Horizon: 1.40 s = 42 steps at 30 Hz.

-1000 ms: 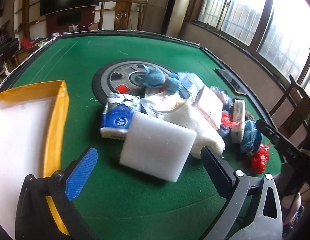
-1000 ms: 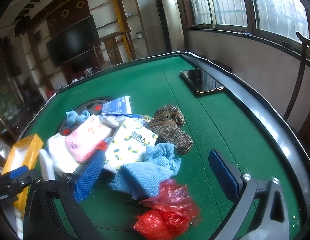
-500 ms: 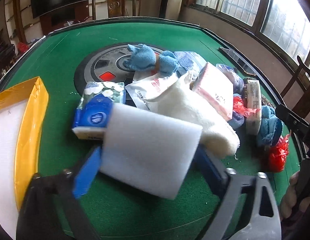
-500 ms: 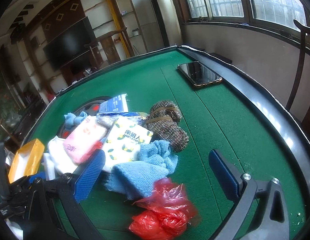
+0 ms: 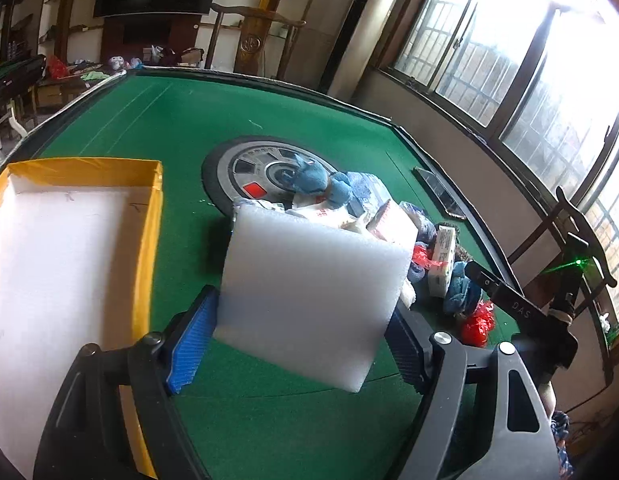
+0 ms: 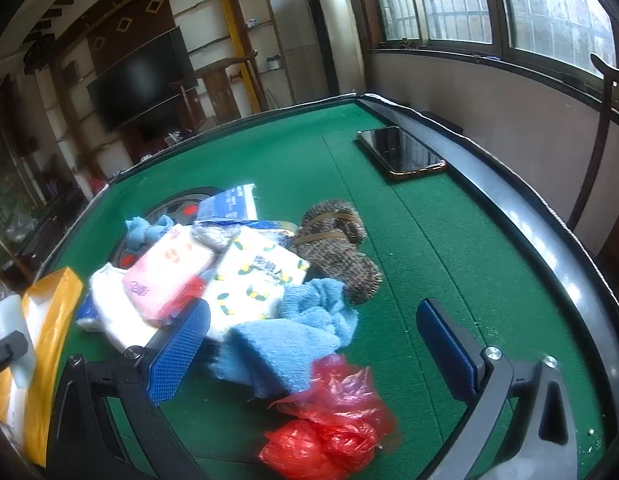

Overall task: Organize soft objects
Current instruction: 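Grasp the white foam block with the left gripper while the right gripper grasps the white cloth bundle, then carry both items into the yellow tray and open both grippers to release them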

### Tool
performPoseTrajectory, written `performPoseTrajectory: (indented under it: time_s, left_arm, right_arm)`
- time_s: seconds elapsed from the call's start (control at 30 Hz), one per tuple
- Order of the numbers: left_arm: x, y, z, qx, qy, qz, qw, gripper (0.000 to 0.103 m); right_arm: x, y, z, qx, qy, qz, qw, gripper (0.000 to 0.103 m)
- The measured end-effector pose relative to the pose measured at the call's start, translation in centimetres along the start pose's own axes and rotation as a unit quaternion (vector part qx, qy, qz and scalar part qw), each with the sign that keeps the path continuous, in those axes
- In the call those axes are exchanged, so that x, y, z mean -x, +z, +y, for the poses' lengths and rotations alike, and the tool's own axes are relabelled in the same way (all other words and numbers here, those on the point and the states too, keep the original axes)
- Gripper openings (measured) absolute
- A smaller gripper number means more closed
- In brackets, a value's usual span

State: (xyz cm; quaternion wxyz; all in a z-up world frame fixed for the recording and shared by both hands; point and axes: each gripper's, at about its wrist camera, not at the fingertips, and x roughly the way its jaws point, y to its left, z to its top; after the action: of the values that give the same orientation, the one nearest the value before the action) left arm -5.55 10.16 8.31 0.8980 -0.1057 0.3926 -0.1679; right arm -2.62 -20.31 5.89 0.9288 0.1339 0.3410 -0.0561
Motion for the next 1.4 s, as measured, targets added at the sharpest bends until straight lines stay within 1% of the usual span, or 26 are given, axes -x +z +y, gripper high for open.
performPoseTrajectory:
  time_s: [0.07,0.1,0.17,0.23,0.3,0.4,0.43,0.47,0.53,0.6,0.63,0.67,0.7,0.73,0.77,0.83,0.9,0.97,1.03,1.1,1.17,1.23,1.33,1.4]
  left_arm:
    - [1.6,-0.1,1.0,0.004,0.007,-0.009,0.9999,0.079]
    - [2.4,-0.2,1.6,0.004,0.015,-0.013,0.9998,0.079]
    - [2.9,-0.3,2.1,-0.001,0.033,-0.017,0.9993,0.079]
    - [3.2,-0.6,2.7,-0.006,0.051,-0.018,0.9985,0.079]
    - [3.2,-1.0,3.1,-0.005,0.057,-0.021,0.9981,0.079]
    - [3.9,-1.4,3.9,0.005,0.056,-0.023,0.9981,0.079]
    - [4.2,-1.5,4.2,0.008,0.057,-0.025,0.9980,0.079]
    - [4.5,-1.6,4.6,0.010,0.060,-0.027,0.9978,0.079]
    - [5.6,-1.8,5.6,0.016,0.065,-0.034,0.9972,0.079]
    - [6.5,-2.0,6.7,0.024,0.071,-0.039,0.9964,0.079]
    - [6.8,-2.0,7.1,0.027,0.074,-0.040,0.9961,0.079]
    - [7.0,-2.1,7.5,0.030,0.076,-0.042,0.9958,0.079]
    - [7.2,-2.1,8.0,0.033,0.078,-0.042,0.9955,0.079]
    - [7.4,-2.1,8.5,0.038,0.079,-0.043,0.9952,0.079]
    - [7.5,-2.1,9.0,0.043,0.078,-0.044,0.9951,0.079]
    - [8.0,-1.9,10.1,0.051,0.074,-0.045,0.9949,0.079]
    - [8.2,-1.6,11.1,0.056,0.072,-0.046,0.9948,0.079]
    - [8.1,-0.8,11.8,0.055,0.067,-0.044,0.9952,0.079]
    - [7.6,0.3,12.3,0.056,0.065,-0.040,0.9956,0.079]
    - [6.8,1.6,12.8,0.052,0.063,-0.037,0.9960,0.079]
    - [5.7,3.0,13.2,0.048,0.069,-0.034,0.9959,0.079]
    - [4.5,4.1,14.0,0.055,0.071,-0.031,0.9955,0.079]
    - [1.8,5.5,15.9,0.082,0.058,-0.008,0.9949,0.079]
    - [-0.2,5.9,17.6,0.105,0.051,0.012,0.9930,0.079]
  right_arm:
    - [1.0,0.1,0.8,0.017,-0.001,-0.008,1.000,0.101]
    - [1.8,0.1,1.5,0.030,0.010,-0.011,0.999,0.101]
    - [2.8,0.4,3.5,0.058,0.049,-0.002,0.997,0.101]
    - [3.1,0.7,6.0,0.097,0.086,0.017,0.991,0.101]
    - [2.5,0.7,8.8,0.138,0.113,0.043,0.983,0.101]
    - [0.4,0.2,12.6,0.202,0.113,0.074,0.970,0.100]
    - [-0.4,0.0,13.5,0.217,0.106,0.081,0.967,0.090]
    - [-1.3,-0.3,14.3,0.229,0.101,0.092,0.964,0.073]
    - [-3.4,-0.8,15.5,0.241,0.096,0.119,0.958,0.056]
    - [-4.8,-1.4,16.2,0.243,0.086,0.135,0.957,0.054]
    - [-5.4,-1.6,16.5,0.244,0.078,0.138,0.957,0.050]
    - [-5.8,-1.9,16.8,0.246,0.072,0.138,0.957,0.044]
    - [-6.0,-1.9,16.8,0.242,0.072,0.145,0.957,0.024]
    - [-6.0,-1.8,16.6,0.230,0.079,0.156,0.957,0.016]
    - [-5.6,-1.6,16.2,0.220,0.084,0.157,0.959,0.014]
    - [-4.5,-1.2,16.1,0.211,0.092,0.152,0.961,0.013]
    - [-2.5,-0.4,16.0,0.200,0.105,0.142,0.964,0.013]
    - [-0.5,0.6,16.6,0.197,0.128,0.131,0.963,0.013]
    - [0.9,1.6,18.0,0.190,0.164,0.132,0.959,0.013]
    - [1.1,2.2,20.0,0.181,0.210,0.148,0.949,0.013]
    - [0.1,2.3,22.3,0.161,0.256,0.177,0.936,0.013]
    - [-1.6,2.0,24.9,0.145,0.288,0.205,0.924,0.013]
    - [-5.4,1.1,29.0,0.120,0.311,0.243,0.911,0.013]
    - [-7.7,0.1,31.0,0.109,0.312,0.264,0.906,0.013]
